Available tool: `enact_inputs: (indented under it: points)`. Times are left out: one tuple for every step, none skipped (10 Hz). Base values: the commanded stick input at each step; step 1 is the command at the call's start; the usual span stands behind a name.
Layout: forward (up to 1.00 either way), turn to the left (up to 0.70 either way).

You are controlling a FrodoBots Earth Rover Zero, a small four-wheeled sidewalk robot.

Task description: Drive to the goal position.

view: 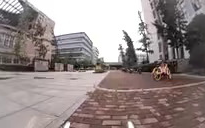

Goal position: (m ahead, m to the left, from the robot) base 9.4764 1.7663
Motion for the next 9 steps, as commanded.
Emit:
enact_inputs:
  points:
    - [0.45, 0.00]
    - [0.45, 0.00]
    - [0.45, 0.00]
    - [0.45, 0.00]
    - [0.45, 0.00]
    - [0.45, 0.00]
    - [0.45, 0.00]
    - [0.45, 0.00]
    - [0.45, 0.00]
